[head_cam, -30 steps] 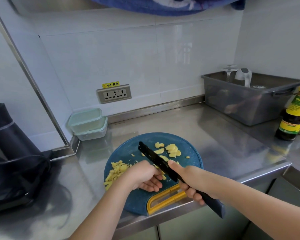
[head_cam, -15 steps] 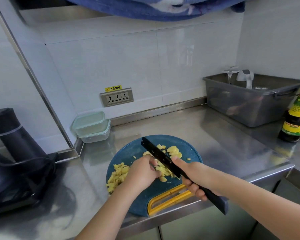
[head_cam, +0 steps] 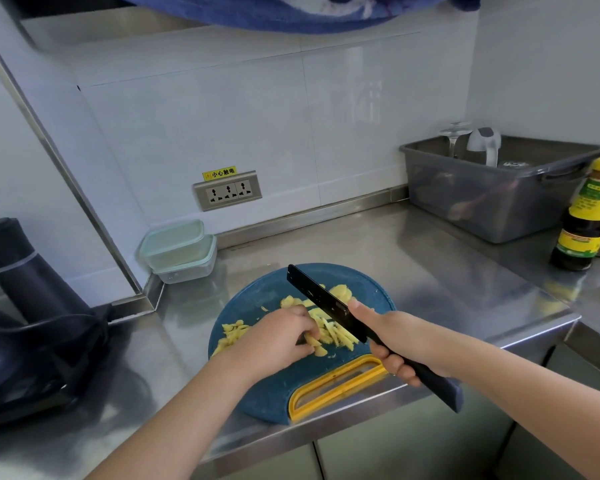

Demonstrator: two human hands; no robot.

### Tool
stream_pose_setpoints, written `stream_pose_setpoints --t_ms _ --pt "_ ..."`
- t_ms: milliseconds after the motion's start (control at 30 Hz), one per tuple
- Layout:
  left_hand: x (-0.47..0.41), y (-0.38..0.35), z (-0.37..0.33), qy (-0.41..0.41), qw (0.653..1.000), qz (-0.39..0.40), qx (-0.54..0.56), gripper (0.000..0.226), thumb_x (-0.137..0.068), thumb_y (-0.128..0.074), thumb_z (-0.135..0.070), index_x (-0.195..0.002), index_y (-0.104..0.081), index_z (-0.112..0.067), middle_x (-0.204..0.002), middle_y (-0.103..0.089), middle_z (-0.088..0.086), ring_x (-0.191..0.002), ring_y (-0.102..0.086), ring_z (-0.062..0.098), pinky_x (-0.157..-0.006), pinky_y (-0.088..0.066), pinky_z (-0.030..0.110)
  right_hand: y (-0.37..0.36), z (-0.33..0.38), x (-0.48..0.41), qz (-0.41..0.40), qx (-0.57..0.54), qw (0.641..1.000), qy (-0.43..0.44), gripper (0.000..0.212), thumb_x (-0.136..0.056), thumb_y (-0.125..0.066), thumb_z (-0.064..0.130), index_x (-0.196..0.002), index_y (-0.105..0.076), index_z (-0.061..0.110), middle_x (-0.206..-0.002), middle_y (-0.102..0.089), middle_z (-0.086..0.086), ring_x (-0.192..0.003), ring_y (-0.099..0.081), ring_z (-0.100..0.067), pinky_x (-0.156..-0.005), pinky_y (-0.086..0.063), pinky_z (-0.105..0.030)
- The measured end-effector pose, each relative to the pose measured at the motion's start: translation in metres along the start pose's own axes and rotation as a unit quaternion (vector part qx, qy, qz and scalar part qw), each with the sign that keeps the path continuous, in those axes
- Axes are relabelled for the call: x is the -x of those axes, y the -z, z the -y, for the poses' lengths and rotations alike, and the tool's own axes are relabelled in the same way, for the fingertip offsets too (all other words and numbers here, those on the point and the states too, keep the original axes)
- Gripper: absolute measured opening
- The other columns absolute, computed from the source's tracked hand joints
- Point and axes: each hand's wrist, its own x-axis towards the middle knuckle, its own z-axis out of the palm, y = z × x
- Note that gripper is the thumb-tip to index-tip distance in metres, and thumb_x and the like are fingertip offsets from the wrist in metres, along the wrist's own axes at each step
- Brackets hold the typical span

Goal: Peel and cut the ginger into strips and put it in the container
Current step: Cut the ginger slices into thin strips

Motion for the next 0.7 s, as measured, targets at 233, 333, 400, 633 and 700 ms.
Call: stream_pose_setpoints --t_ms 233,333,400,633,700 --pt "0.001 -0.010 -0.008 -0.038 0.999 -0.027 0.007 0.027 -0.092 -0.058 -0.030 -0.117 -0.065 -0.023 -0.109 -0.058 -0.006 -0.096 -0.054 0.005 -0.088 -0.044 0.019 0.000 -0.003 0.001 -0.018 0.011 1.000 -0.002 0.069 -0.082 -0.029 0.079 -0.051 -0.036 0.018 -0.047 -0.039 0.002 -0.036 -0.035 -0.012 -0.041 -0.034 -0.019" --pt "0.000 -0.009 -0.009 -0.053 0.998 -0.028 -0.013 0.028 -0.095 -0.052 -0.029 -0.118 -0.065 -0.022 -0.112 -0.062 -0.004 -0.103 -0.056 0.009 -0.093 -0.044 0.026 0.002 -0.004 0.001 -0.019 0.010 1.000 0.000 0.069 -0.083 -0.031 0.078 -0.051 -0.037 0.018 -0.047 -0.040 0.002 -0.035 -0.036 -0.011 -0.041 -0.035 -0.020" --pt "0.001 -0.010 -0.009 -0.069 0.997 -0.034 -0.027 0.028 -0.097 -0.049 -0.028 -0.118 -0.066 -0.021 -0.114 -0.064 -0.003 -0.105 -0.057 0.009 -0.095 -0.044 0.026 0.003 -0.005 0.001 -0.018 0.008 1.000 -0.001 0.068 -0.083 -0.031 0.077 -0.051 -0.038 0.017 -0.047 -0.041 0.001 -0.035 -0.037 -0.011 -0.041 -0.036 -0.020" --pt "0.009 -0.015 -0.009 -0.053 0.996 -0.062 0.023 0.026 -0.092 -0.058 -0.028 -0.117 -0.066 -0.022 -0.110 -0.063 -0.007 -0.098 -0.057 0.002 -0.090 -0.046 0.019 0.002 -0.011 0.001 -0.019 0.011 1.000 0.008 0.068 -0.083 -0.031 0.078 -0.052 -0.039 0.017 -0.048 -0.041 0.000 -0.036 -0.037 -0.012 -0.039 -0.036 -0.019" --pt "0.010 -0.014 -0.009 -0.052 0.996 -0.062 0.027 0.026 -0.092 -0.058 -0.026 -0.116 -0.066 -0.021 -0.109 -0.062 -0.007 -0.095 -0.057 0.001 -0.088 -0.046 0.017 0.002 -0.012 0.002 -0.019 0.014 1.000 0.007 0.068 -0.082 -0.032 0.078 -0.052 -0.040 0.017 -0.048 -0.041 0.000 -0.037 -0.037 -0.012 -0.039 -0.036 -0.019"
